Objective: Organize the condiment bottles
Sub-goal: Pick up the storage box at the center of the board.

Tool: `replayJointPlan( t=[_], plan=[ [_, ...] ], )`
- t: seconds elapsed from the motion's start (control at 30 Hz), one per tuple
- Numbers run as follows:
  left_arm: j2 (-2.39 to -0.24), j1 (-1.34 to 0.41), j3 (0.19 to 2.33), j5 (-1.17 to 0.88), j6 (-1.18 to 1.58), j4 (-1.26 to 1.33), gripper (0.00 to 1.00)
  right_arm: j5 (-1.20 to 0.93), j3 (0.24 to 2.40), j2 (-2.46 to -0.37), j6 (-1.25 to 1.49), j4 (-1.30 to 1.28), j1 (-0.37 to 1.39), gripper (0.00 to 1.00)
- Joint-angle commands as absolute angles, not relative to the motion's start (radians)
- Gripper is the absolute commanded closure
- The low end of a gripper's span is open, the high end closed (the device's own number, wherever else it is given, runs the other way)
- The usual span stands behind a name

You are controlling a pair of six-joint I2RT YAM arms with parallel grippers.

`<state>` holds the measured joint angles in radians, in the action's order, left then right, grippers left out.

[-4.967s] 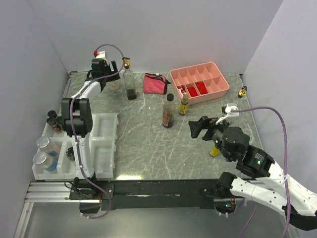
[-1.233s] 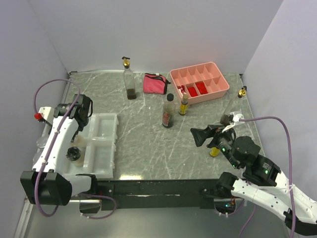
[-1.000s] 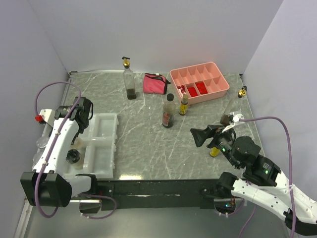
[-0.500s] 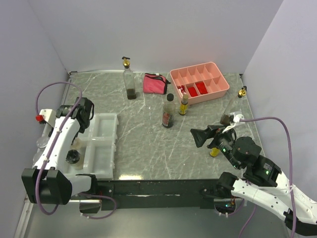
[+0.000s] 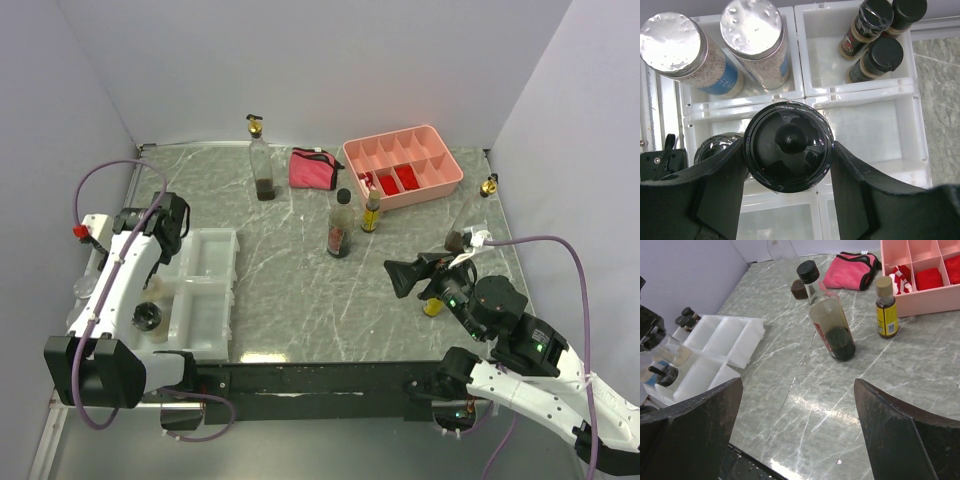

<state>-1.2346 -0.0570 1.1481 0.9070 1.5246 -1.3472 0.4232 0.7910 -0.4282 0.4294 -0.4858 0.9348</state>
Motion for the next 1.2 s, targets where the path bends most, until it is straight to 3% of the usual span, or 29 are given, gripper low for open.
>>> replayJointPlan(
  t=[0.0, 0.73, 1.0, 1.07, 1.17],
  plan=[
    [-1.224, -0.063, 1.155, 0.931, 1.483, -1.37, 0.99, 0.425, 0.802, -0.423, 0.44, -0.468, 0.931, 0.0],
    [-1.198, -0.057, 1.101, 0.94, 1.542, -1.368, 0.99, 0.433, 0.784, -0.357, 0.454, -0.514, 0.93, 0.0],
    [-1.328, -0.057, 1.114, 0.884, 1.594, -1.37, 0.99, 0.428, 0.769, -0.33, 0.468, -0.526, 0.93, 0.0],
    [-1.36, -0.058, 1.111, 0.87, 1.612, -1.37, 0.96, 0.433, 0.769, -0.322, 0.463, -0.526, 0.93, 0.0],
    [-1.373, -0.058, 1.098, 0.867, 1.641, -1.37, 0.82, 0.43, 0.77, -0.314, 0.457, -0.526, 0.93, 0.0]
  ],
)
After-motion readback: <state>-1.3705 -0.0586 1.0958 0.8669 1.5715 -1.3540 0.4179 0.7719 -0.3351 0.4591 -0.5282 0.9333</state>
